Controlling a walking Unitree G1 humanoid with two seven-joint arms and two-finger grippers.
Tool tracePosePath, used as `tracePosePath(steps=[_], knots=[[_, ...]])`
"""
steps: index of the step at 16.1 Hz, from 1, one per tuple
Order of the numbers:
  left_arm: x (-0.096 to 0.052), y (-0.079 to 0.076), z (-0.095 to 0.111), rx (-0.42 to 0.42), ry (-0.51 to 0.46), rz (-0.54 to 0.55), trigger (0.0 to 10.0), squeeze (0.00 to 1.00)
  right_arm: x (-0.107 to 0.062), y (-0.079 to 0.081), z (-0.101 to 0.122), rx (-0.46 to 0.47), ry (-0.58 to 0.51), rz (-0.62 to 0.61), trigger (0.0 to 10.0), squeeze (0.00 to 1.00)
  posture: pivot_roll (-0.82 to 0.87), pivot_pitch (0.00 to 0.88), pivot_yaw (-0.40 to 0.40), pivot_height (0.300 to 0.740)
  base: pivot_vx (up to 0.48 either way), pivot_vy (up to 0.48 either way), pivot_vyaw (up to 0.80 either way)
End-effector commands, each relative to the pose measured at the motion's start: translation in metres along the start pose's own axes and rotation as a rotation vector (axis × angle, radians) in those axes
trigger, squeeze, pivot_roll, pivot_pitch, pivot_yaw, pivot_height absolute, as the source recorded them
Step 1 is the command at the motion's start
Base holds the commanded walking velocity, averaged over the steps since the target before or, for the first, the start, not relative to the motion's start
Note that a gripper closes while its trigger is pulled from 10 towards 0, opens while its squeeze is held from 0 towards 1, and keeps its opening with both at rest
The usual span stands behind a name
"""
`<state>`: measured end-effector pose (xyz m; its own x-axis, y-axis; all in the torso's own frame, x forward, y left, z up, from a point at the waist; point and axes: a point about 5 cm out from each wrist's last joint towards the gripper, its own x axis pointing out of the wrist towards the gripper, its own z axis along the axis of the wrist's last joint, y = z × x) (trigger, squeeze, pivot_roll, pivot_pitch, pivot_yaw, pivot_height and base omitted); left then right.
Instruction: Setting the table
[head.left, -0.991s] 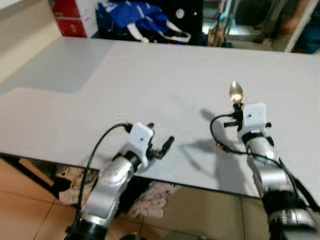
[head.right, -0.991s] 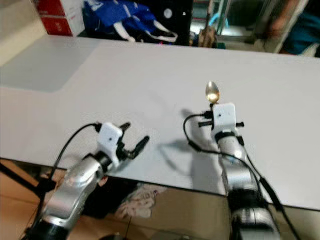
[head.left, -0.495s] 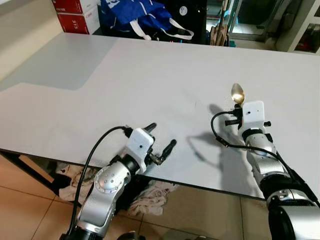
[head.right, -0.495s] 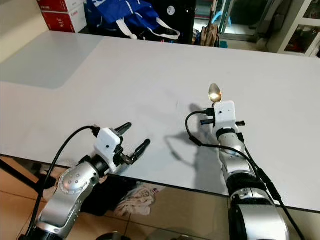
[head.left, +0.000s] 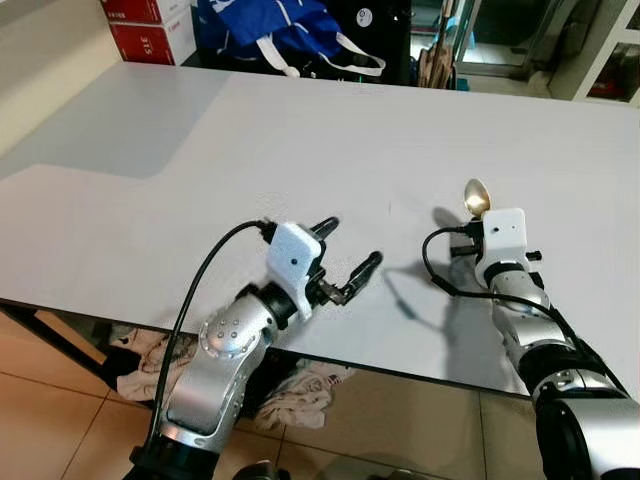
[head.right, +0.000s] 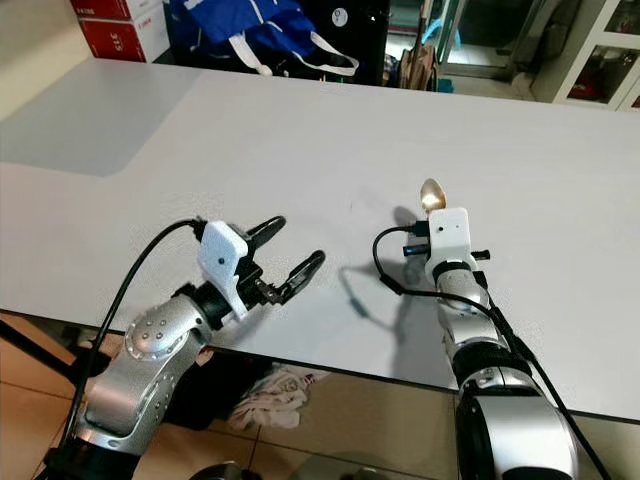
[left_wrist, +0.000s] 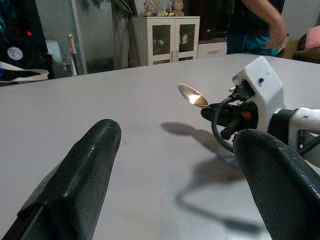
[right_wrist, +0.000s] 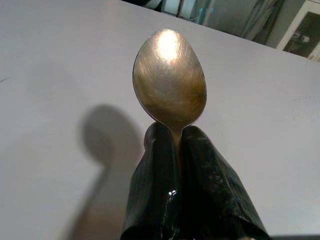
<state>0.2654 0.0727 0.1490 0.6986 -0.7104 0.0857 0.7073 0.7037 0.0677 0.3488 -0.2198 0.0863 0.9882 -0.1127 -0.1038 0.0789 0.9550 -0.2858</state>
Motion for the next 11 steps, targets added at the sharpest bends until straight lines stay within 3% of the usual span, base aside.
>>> tracePosePath(steps=[1,6,11], knots=[[0.000,-0.001,0.002,-0.004,0.004,-0.017,10.0,0.00,-0.003,-0.001,-0.011,-0.012,0.062,-0.007,10.0,0.00,0.07,0.072,0.019,0.740,0.000,0.000,0.00],[0.000,-0.001,0.005,-0.052,0.012,-0.021,10.0,0.00,-0.005,-0.006,-0.027,-0.078,0.208,-0.003,10.0,0.00,0.06,0.061,0.012,0.740,0.000,0.000,0.00],[-0.002,-0.002,0.003,-0.073,0.025,-0.019,10.0,0.00,-0.005,-0.007,-0.029,-0.083,0.252,0.024,10.0,0.00,0.05,0.054,0.001,0.740,0.000,0.000,0.00]])
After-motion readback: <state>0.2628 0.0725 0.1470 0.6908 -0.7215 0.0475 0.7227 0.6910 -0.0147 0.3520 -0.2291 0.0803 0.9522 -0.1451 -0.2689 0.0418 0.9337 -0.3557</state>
